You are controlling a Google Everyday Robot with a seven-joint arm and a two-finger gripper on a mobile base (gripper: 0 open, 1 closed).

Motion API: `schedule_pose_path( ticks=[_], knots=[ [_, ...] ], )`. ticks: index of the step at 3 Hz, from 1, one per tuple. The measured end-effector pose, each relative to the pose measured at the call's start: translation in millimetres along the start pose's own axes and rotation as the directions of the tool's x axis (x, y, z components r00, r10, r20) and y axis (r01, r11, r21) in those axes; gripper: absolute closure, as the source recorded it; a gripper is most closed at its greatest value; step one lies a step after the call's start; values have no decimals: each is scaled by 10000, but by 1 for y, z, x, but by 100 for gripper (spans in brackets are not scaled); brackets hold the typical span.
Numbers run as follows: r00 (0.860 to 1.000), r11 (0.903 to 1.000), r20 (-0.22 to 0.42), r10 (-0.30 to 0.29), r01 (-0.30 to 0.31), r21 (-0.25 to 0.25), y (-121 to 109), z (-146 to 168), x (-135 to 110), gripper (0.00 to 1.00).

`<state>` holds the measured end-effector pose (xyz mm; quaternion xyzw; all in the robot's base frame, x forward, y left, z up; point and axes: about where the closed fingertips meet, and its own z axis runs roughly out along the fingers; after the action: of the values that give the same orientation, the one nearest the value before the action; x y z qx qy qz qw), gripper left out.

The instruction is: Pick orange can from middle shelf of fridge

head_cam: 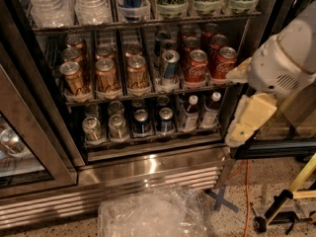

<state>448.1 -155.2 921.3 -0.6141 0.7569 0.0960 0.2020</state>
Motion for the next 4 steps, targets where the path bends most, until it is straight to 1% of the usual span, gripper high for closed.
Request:
schedule_pose_path(
  ticks=[1,2,3,4],
  knots=[
    [9959,9946,897,-135,226,-1009,15,57,-40,0],
    [9813,9841,1883,-391,704,-1629,35,69,-82,0],
    [9813,9841,1882,-391,705,-1629,35,69,-82,0],
    [9635,9826,2674,-109,599,-1756,50,84,-96,0]
  ],
)
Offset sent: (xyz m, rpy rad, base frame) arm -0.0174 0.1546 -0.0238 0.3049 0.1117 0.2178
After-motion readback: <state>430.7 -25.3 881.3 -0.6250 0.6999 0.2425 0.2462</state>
